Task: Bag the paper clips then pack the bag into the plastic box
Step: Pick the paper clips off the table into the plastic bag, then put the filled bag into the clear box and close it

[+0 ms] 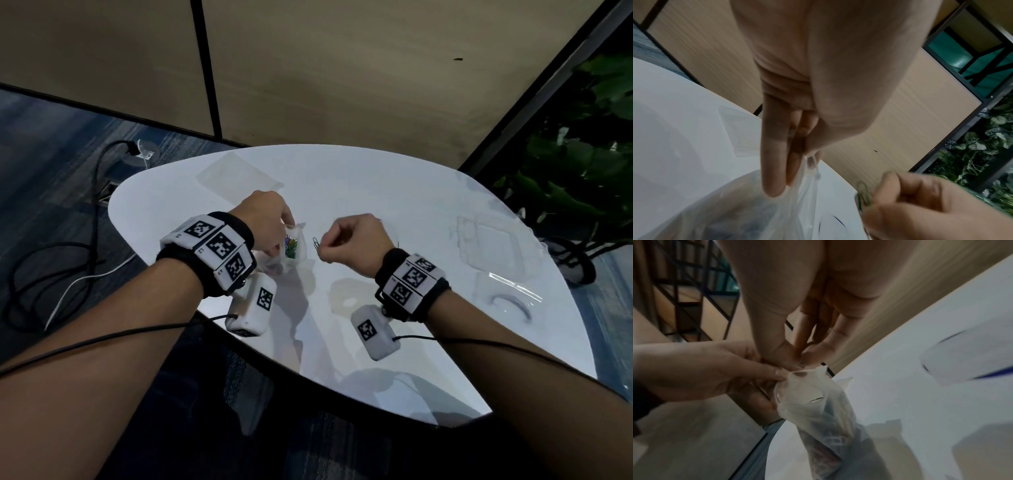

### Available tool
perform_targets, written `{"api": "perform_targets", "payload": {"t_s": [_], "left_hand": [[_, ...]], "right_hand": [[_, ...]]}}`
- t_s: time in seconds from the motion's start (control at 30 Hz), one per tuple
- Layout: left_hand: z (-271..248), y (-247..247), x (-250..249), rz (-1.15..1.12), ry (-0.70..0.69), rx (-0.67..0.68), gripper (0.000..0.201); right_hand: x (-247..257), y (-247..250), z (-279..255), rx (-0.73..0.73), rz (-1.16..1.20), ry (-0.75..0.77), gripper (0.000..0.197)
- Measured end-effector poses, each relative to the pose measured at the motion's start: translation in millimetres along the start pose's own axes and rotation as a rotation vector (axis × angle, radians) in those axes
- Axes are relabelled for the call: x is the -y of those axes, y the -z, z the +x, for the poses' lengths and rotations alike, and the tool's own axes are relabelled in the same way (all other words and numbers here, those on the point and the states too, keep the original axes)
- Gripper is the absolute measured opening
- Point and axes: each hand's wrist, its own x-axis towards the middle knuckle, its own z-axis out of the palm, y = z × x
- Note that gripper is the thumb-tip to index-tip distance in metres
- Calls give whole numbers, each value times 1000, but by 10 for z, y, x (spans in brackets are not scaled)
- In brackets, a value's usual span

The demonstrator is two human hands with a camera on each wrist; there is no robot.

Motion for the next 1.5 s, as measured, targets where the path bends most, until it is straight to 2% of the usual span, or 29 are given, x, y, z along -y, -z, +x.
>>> {"api": "perform_targets", "payload": {"t_s": [0.13,0.23,0.37,0.43,0.5,0.57,0.63,0.73,0.83,0.93,1.13,1.23,1.37,1.5], "left_hand": [[-7,-30,-69,-23,-15,53,32],[-18,-16,-126,-68,-31,102,32],[-39,-28,-204,-76,-105,188,37],[-33,-56,-264,-96,-153,253,35],[-22,-90,-313,-110,-206,308,33],[-3,-140,-361,-99,-242,342,32],[31,-212,-390,-60,-252,350,32],[111,-326,-436,101,-332,243,26],[108,-415,-550,161,-446,126,11],[128,-492,-615,141,-458,50,15],[276,-598,-620,149,-481,0,11],[440,-560,-542,203,-454,-46,6],[632,-436,-396,252,-357,-91,12],[868,-465,-219,169,-315,-115,13]], "right_hand": [[53,-161,8,30,-58,68,6],[-32,-121,-72,41,-10,63,8],[-180,172,-197,-86,-52,77,37],[-264,304,-292,-13,-163,82,47],[-359,371,-374,58,-178,92,31],[-415,408,-427,31,-97,71,11],[-480,415,-418,-3,-80,50,5],[-541,381,-367,-16,-126,34,9],[-574,372,-266,-34,-15,-47,16],[-591,371,-192,-28,142,-130,20],[-599,502,-127,-44,327,-282,8],[-681,628,-36,-101,332,-336,7],[-838,768,92,-180,330,-391,8],[-1042,792,241,-218,80,-330,10]]}}
